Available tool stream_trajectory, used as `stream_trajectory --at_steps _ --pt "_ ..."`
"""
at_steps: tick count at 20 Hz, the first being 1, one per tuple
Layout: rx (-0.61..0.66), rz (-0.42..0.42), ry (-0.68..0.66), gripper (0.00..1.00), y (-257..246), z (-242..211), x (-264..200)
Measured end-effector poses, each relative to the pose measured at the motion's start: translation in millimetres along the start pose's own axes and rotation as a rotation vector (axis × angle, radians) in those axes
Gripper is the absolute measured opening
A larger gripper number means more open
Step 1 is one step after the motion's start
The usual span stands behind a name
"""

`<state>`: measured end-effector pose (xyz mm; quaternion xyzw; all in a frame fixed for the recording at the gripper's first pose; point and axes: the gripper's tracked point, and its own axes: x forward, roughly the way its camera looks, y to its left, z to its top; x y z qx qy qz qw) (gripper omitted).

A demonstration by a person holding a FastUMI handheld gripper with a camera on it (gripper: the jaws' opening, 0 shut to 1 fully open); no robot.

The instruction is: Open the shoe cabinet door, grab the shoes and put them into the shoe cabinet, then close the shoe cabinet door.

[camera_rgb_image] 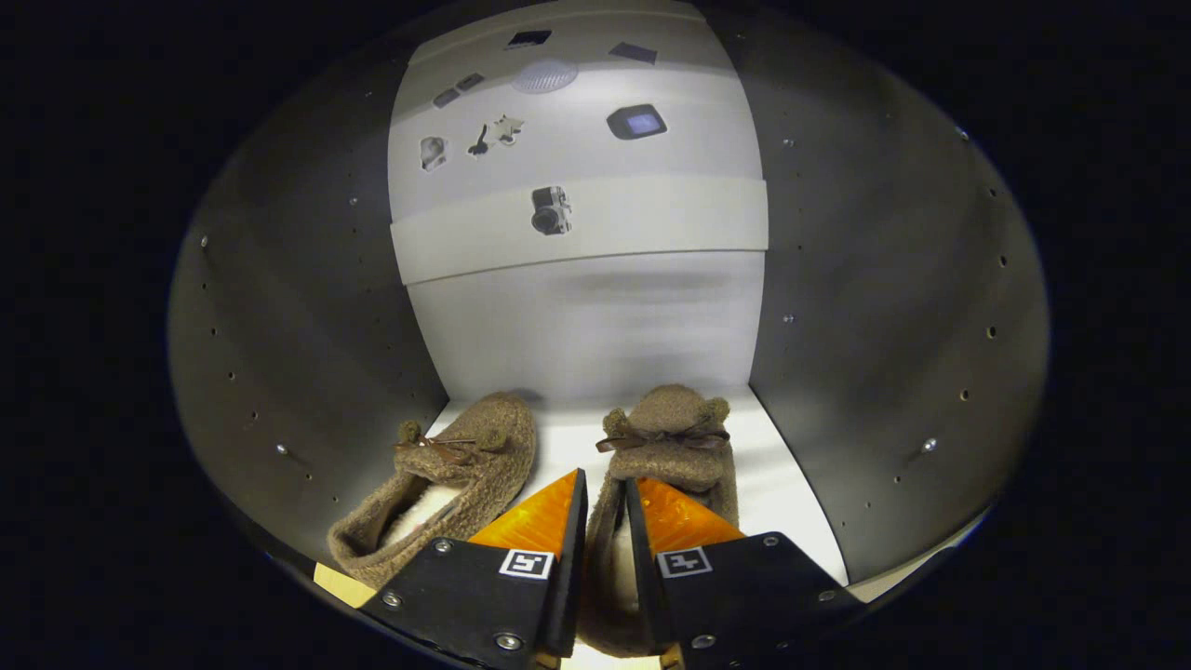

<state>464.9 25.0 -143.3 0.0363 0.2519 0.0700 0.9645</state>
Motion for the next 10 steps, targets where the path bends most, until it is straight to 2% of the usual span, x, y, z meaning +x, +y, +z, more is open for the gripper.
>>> stream_trajectory --at_steps 10 --pt "-0.019 -0.033 -0.127 0.28 9.9 23.1 -64.2"
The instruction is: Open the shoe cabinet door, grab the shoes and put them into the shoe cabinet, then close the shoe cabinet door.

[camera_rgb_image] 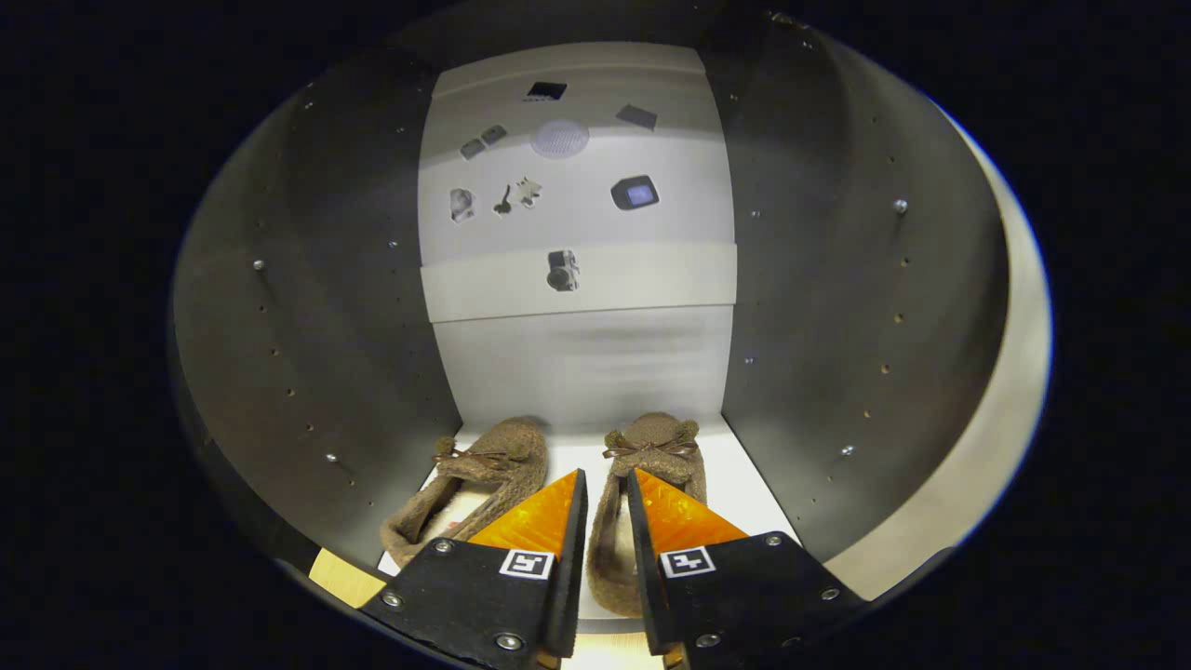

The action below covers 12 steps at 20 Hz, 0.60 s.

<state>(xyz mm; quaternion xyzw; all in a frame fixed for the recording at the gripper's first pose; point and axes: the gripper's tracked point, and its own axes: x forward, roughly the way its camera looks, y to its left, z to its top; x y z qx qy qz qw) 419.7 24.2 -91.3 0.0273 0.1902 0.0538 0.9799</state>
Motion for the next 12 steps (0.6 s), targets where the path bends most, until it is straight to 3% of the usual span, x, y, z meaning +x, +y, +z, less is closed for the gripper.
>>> stream_trajectory --at_steps 5,12 --pt "0.005 0.014 -0.081 0.28 19.2 17.6 -61.2" --pt "0.023 0.041 -0.210 0.31 56.4 24.3 -182.1"
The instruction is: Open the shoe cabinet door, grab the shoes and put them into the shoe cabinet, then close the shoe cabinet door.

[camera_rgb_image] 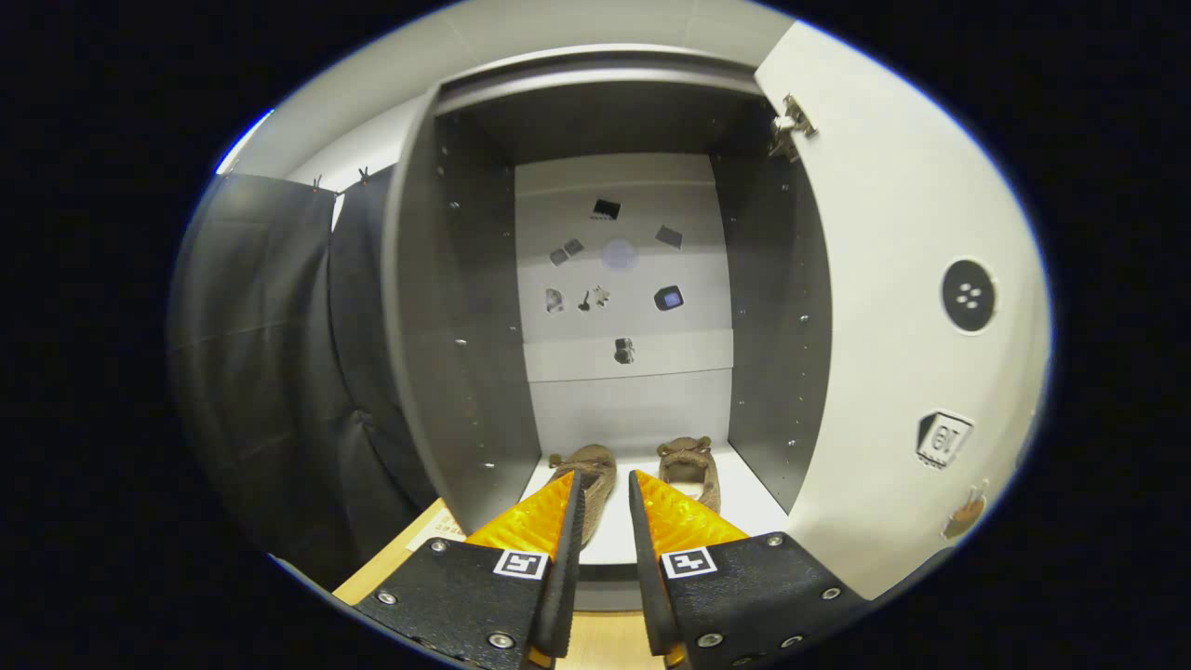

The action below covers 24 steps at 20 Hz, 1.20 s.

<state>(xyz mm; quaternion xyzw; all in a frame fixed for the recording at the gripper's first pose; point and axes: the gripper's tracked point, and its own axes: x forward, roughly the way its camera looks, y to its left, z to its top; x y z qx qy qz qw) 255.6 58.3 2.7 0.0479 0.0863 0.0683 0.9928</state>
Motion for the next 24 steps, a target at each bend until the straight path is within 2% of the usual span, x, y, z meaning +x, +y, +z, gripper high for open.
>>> stream_trajectory --at_steps 6,9,13,16,24 --pt "0.015 -0.034 -0.039 0.36 14.3 -7.8 -91.0" --pt "0.031 -0.075 -0.047 0.38 5.4 -14.4 -127.0" --pt "0.064 -0.084 -0.074 0.43 -3.6 -18.1 -165.5" --pt "0.070 -0.094 -0.060 0.52 -15.3 -26.8 -187.3" --pt "0.077 -0.106 -0.096 0.62 -44.2 -14.0 -238.0"
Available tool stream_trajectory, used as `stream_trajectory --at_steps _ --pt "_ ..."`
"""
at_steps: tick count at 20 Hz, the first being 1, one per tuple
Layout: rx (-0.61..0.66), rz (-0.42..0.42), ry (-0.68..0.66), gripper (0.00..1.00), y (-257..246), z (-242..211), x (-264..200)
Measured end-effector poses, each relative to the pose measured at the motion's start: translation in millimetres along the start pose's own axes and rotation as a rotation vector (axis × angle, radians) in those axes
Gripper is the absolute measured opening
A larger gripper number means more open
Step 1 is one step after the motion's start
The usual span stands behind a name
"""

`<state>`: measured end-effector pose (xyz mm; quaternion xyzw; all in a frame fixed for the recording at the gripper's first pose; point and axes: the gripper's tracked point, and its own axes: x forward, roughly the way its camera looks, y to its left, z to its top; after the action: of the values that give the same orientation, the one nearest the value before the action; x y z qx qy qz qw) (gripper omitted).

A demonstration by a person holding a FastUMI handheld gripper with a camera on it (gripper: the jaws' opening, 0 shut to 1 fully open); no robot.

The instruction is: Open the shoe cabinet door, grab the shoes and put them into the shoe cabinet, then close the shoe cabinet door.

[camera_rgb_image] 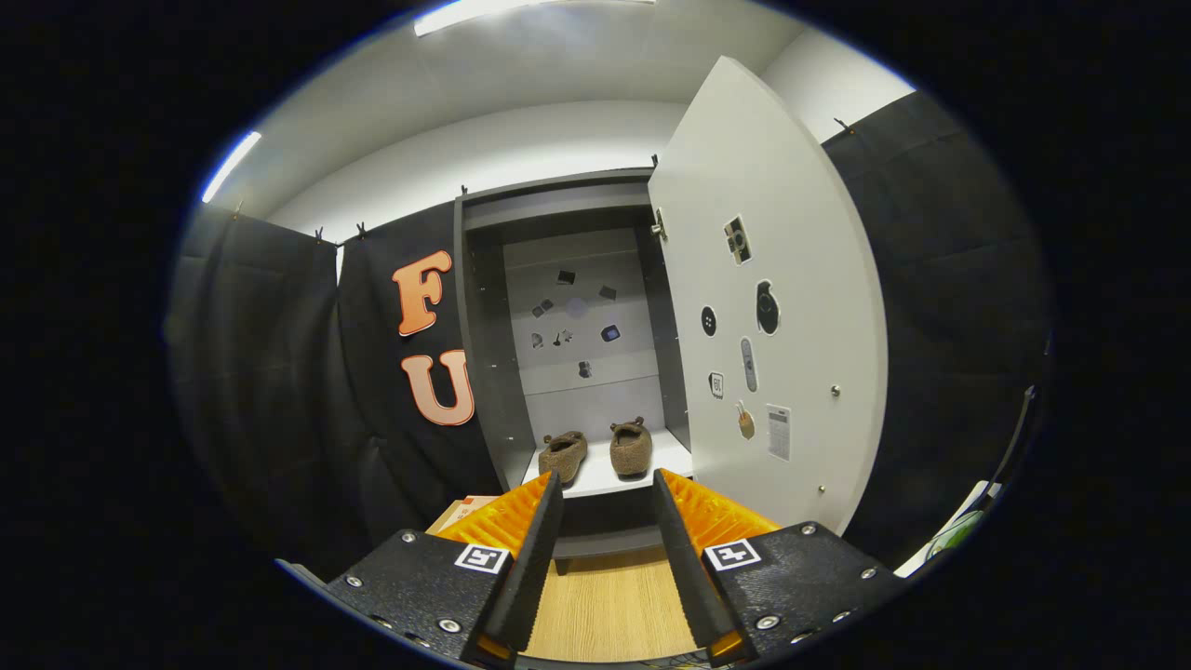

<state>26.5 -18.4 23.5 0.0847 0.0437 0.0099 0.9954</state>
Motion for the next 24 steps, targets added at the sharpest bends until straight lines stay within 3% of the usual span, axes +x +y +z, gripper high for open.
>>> stream_trajectory --at_steps 13,24 --pt "0.028 -0.055 0.022 0.73 -96.7 2.1 -47.8" --pt "0.070 -0.088 0.012 0.84 -194.7 6.7 -46.1"
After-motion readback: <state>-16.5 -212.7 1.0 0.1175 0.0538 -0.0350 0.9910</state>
